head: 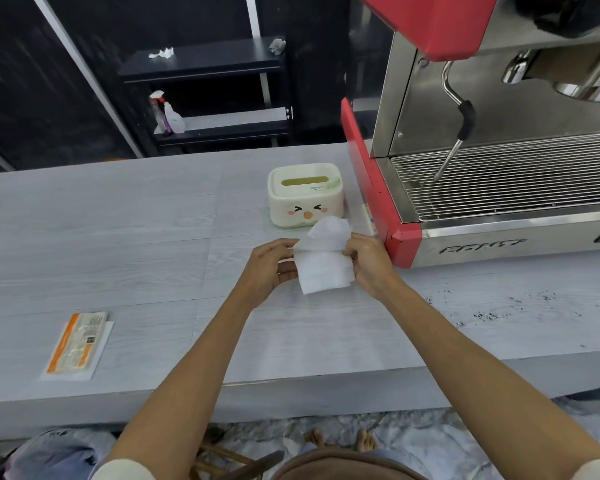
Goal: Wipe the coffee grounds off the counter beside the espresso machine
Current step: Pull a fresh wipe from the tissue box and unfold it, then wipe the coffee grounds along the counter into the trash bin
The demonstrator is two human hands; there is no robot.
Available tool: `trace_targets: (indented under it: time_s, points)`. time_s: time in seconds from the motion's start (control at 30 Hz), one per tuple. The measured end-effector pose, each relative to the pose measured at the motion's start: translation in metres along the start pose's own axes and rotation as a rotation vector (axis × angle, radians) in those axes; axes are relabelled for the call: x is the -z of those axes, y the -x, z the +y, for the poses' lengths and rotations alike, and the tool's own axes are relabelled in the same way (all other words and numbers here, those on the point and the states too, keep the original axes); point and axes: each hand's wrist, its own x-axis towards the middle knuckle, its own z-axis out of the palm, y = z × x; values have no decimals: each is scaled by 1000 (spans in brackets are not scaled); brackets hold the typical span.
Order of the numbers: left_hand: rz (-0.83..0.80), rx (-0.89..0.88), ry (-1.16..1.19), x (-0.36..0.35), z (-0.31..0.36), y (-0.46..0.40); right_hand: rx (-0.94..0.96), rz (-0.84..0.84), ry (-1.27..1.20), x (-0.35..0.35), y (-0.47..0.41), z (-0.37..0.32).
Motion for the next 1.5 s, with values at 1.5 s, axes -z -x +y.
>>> trace_targets:
  time_s: [1.5]
  points:
    - [-35, -437, -1155, -42, -85, 39, 369, 191, 1170, 71, 98, 56]
